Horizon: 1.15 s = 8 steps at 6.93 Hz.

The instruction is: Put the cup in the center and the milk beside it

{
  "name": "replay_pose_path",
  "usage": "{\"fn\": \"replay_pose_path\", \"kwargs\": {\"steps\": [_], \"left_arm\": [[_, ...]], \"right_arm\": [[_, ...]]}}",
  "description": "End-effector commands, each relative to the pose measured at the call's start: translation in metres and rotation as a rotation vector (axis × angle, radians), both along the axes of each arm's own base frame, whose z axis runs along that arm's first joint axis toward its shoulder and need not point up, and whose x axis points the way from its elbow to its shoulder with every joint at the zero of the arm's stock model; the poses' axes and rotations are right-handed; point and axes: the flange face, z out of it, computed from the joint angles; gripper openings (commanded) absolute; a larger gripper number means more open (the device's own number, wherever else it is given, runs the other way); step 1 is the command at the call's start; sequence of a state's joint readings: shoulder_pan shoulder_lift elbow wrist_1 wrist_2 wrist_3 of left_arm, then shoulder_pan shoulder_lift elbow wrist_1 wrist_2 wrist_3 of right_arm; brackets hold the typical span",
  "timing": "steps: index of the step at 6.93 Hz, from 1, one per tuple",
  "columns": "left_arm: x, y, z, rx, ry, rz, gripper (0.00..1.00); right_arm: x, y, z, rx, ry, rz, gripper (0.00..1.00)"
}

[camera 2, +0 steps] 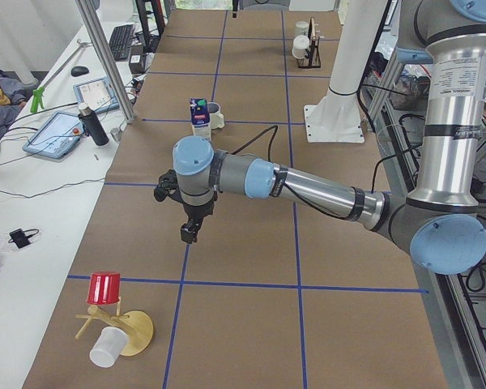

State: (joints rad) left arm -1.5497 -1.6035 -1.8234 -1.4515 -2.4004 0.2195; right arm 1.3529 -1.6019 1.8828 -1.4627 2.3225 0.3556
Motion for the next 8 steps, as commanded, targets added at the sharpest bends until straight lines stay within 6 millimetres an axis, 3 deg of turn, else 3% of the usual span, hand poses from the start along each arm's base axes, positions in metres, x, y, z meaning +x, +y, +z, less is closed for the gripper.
{"fn": "replay_pose_path", "kwargs": {"steps": [1, 2, 4, 6, 7, 8], "left_arm": [[0.0, -0.014, -0.017, -0.049, 0.004, -0.075, 0.98], [0.004, -0.017, -0.02, -0.048, 0.003, -0.071, 0.98], [0.047, -0.037, -0.04, -0.095, -0.04, -0.095, 0.98], [0.049, -0.031, -0.057, -0.058, -0.024, -0.089, 0.98], [0.047, -0.024, -0.061, -0.059, -0.028, -0.093, 0.98], [0.045, -0.025, -0.02, -0.121, -0.037, -0.088, 0.98]], "right_arm": [[0.017, -0.022, -0.021, 0.009, 0.023, -0.045, 1.0], [0.021, -0.029, -0.031, -0.013, 0.025, -0.037, 1.0], [0.023, -0.029, -0.033, -0.019, -0.004, -0.037, 1.0], [0.025, -0.036, -0.035, -0.017, -0.002, -0.03, 1.0], [0.024, -0.045, -0.045, -0.001, -0.006, -0.028, 1.0], [0.018, -0.057, -0.053, 0.012, -0.01, -0.033, 1.0]]}}
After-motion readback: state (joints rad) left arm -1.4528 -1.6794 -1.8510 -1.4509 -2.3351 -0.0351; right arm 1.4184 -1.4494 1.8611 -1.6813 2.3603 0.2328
